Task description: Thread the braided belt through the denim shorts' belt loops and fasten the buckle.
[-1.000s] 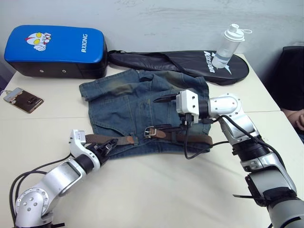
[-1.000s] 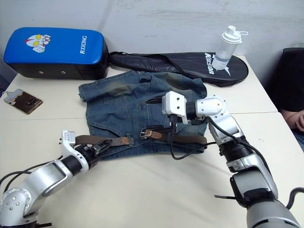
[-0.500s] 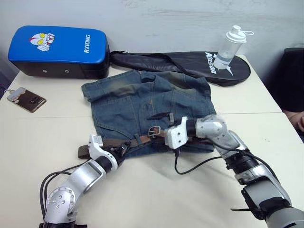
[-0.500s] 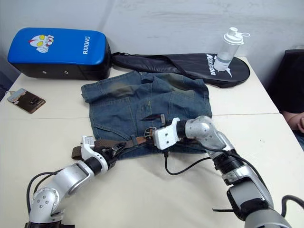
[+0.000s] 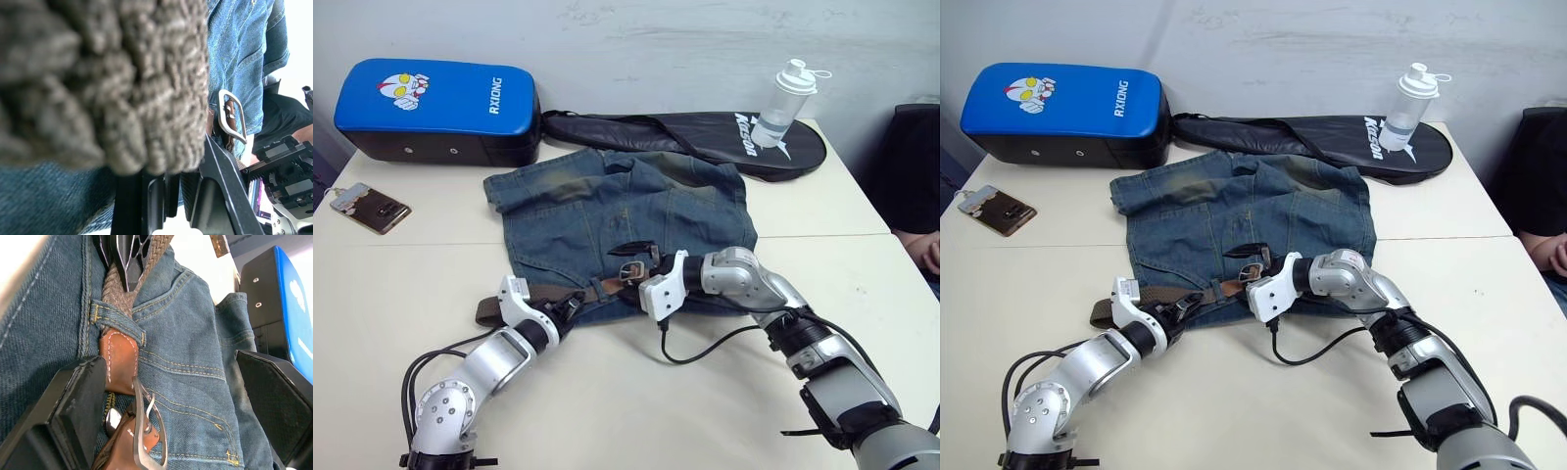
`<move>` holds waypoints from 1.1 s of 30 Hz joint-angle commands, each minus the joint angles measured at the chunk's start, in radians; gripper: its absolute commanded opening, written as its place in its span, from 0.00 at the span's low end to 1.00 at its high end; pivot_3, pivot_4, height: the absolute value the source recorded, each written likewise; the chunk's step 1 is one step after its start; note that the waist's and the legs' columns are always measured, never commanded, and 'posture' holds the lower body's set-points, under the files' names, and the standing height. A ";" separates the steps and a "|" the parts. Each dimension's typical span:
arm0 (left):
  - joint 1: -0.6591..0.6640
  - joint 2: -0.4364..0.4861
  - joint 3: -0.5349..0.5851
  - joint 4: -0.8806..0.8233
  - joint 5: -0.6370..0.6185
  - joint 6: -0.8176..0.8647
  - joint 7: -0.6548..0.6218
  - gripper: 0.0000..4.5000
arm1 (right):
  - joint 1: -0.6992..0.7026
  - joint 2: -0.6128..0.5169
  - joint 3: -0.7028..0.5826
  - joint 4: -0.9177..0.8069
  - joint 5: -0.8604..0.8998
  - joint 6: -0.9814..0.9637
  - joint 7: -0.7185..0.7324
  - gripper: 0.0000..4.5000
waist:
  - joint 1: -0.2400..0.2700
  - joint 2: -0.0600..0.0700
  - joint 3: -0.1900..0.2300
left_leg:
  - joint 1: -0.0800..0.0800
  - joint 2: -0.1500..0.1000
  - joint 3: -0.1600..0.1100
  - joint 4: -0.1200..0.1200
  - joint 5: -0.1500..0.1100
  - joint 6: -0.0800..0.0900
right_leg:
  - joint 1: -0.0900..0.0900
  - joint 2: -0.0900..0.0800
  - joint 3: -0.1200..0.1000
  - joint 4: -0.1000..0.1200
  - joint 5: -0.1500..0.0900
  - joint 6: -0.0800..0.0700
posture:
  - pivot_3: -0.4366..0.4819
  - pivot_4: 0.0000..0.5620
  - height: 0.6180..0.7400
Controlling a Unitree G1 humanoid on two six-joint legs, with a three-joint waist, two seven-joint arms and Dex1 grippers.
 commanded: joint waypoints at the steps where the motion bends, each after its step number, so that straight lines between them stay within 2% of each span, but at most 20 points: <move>1: 0.041 -0.007 -0.032 0.032 0.028 0.022 0.021 0.00 | -0.031 0.012 0.001 0.015 -0.010 -0.002 -0.031 0.99 | 0.000 0.000 0.000 | 0.000 0.000 0.000 0.000 0.000 0.000 | 0.000 0.000 0.000 0.000 0.000 0.000 | 0.48 0.27 1.00; 5: 0.045 -0.015 -0.033 0.031 0.031 0.022 0.022 0.00 | -0.026 0.008 0.018 0.008 -0.001 -0.004 0.001 0.99 | 0.000 0.000 0.000 | 0.000 0.000 0.000 0.000 0.000 0.000 | 0.000 0.000 0.000 0.000 0.000 0.000 | 0.48 0.27 1.00; 10: 0.050 -0.020 -0.027 0.035 0.041 0.024 0.015 0.00 | 0.008 -0.004 0.026 0.011 0.064 0.084 0.107 0.99 | 0.001 0.001 -0.001 | 0.000 0.000 0.000 -0.001 -0.002 0.001 | 0.000 0.000 0.000 -0.001 0.000 0.000 | 0.48 0.27 1.00; 17: 0.055 -0.024 -0.026 0.036 0.050 0.025 0.006 0.00 | -0.006 0.004 0.044 0.025 0.028 0.089 0.077 0.99 | 0.000 0.004 -0.002 | 0.000 0.000 0.000 -0.001 -0.003 0.002 | 0.001 -0.002 -0.002 -0.004 0.000 0.000 | 0.48 0.27 1.00; 27: 0.069 -0.040 -0.029 0.043 0.073 0.028 -0.010 0.00 | -0.078 0.056 0.007 0.001 -0.026 0.064 -0.074 0.99 | -0.002 0.005 -0.003 | 0.000 0.001 0.000 -0.003 -0.004 0.001 | 0.001 -0.002 -0.003 -0.007 0.001 0.000 | 0.48 0.27 1.00; 33: 0.073 -0.049 -0.030 0.043 0.081 0.030 -0.010 0.00 | -0.087 0.063 0.015 -0.009 0.012 0.068 -0.044 0.99 | 0.000 0.005 -0.003 | -0.001 0.001 -0.001 -0.005 -0.004 0.001 | 0.000 -0.003 -0.004 -0.008 0.001 0.000 | 0.48 0.27 1.00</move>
